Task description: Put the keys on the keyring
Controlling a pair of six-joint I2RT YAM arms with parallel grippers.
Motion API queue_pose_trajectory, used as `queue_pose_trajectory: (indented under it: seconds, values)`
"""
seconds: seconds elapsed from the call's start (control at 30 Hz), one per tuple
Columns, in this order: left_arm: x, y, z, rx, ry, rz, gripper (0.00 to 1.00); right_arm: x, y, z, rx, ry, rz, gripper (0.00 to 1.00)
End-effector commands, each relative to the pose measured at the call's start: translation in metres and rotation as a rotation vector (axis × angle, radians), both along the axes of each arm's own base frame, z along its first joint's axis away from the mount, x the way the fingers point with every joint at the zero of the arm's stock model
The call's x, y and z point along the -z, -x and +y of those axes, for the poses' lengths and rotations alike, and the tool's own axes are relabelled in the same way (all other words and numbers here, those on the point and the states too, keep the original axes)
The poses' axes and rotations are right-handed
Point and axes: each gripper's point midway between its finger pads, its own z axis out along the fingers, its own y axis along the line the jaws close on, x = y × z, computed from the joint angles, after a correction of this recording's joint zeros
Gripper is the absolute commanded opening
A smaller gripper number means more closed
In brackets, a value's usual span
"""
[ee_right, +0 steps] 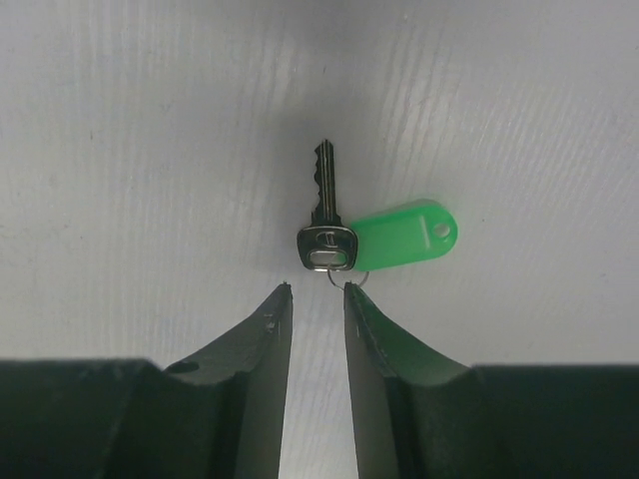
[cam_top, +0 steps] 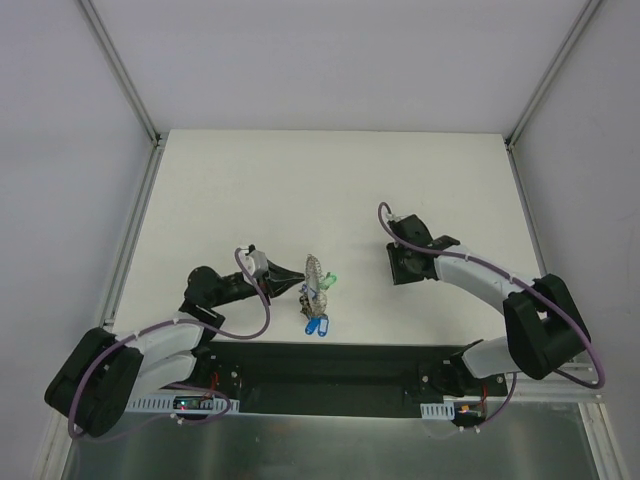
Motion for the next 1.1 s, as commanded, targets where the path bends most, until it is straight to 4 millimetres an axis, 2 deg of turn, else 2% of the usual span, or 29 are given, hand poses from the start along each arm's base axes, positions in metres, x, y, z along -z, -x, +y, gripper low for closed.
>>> queue_pose_trajectory:
  seconds: [0.0, 0.17, 0.47, 0.57, 0.7, 0.87, 0.9, 0.97, 1.07]
  values:
    - [-0.025, -0.002, 0.005, -0.021, 0.015, -0.156, 0.0, -0.012, -0.015, -0.003, 0.025, 0.043, -0.02, 0.3]
    - [-0.026, -0.001, 0.006, -0.017, 0.009, -0.159, 0.0, -0.008, -0.016, -0.006, 0.03, 0.087, 0.016, 0.29]
    - [-0.026, 0.0, 0.006, -0.016, 0.002, -0.162, 0.0, 0.017, 0.002, 0.0, 0.061, 0.071, 0.146, 0.24]
    - [-0.027, 0.0, 0.006, -0.019, 0.002, -0.163, 0.0, 0.017, 0.007, 0.018, 0.031, 0.021, 0.159, 0.22]
    - [-0.026, 0.001, 0.006, -0.015, -0.001, -0.158, 0.0, 0.008, -0.002, 0.05, -0.017, -0.027, 0.134, 0.2]
    - [-0.026, 0.0, 0.007, -0.021, -0.003, -0.158, 0.0, 0.008, -0.014, 0.064, -0.012, -0.05, 0.134, 0.11]
    - [-0.027, 0.0, 0.007, -0.019, -0.003, -0.161, 0.0, 0.007, -0.017, 0.067, -0.01, -0.056, 0.13, 0.06]
    - [-0.027, 0.0, 0.007, -0.021, -0.003, -0.159, 0.0, 0.008, -0.019, 0.07, -0.008, -0.065, 0.135, 0.02]
    - [-0.027, 0.0, 0.007, -0.019, -0.004, -0.158, 0.0, 0.0, -0.02, 0.082, -0.015, -0.131, 0.132, 0.01]
